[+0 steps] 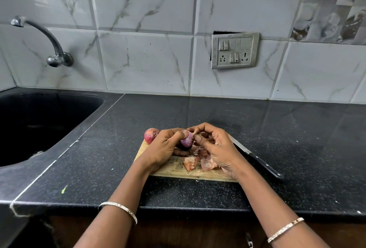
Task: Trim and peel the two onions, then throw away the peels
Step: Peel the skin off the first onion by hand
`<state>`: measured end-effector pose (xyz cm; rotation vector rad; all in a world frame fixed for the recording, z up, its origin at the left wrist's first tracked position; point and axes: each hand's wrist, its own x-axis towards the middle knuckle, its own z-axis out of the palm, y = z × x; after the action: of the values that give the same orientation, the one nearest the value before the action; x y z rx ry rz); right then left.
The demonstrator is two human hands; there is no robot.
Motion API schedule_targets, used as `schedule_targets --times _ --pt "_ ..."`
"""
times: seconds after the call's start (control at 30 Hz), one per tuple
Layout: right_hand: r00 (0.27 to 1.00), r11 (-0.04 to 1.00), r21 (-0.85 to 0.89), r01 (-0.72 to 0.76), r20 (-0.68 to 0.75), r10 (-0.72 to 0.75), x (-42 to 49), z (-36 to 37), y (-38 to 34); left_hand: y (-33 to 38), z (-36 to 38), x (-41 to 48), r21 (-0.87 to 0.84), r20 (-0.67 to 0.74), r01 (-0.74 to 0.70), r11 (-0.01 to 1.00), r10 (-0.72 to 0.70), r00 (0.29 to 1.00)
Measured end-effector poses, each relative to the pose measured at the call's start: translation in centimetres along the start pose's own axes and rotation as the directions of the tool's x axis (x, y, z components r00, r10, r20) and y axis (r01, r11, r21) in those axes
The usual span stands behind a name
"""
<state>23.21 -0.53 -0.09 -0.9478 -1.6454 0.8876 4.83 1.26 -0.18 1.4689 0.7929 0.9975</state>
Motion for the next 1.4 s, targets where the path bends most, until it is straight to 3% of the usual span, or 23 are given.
schedule_targets --times 0.3,0.5,0.73,1.07,1.4 --pt "0.997 0.999 0.04 -0.014 -0.081 0.017 0.0 0.0 0.5 -0.2 -0.3 0.1 -0.002 -0.002 -0.023 1.0 0.023 1.0" --pt "0.97 0.987 0.146 -0.069 -0.221 0.101 0.1 0.1 0.5 -0.1 -0.3 -0.3 -0.008 -0.043 -0.076 0.997 0.076 0.996" --pt "0.969 0.993 -0.045 -0.106 -0.227 0.093 -0.2 0.3 0.4 -0.5 -0.7 -0.1 0.068 -0.054 -0.106 0.992 0.11 0.992" --pt "0.97 0.982 -0.165 -0.088 -0.238 0.047 0.2 0.0 1.3 -0.4 -0.5 -0.3 0.044 -0.037 -0.111 0.993 0.112 0.993" --pt "0.989 0.95 -0.311 -0.021 -0.148 -0.027 0.1 0.1 1.0 -0.5 -0.5 0.1 0.02 0.022 -0.073 0.997 0.073 0.997"
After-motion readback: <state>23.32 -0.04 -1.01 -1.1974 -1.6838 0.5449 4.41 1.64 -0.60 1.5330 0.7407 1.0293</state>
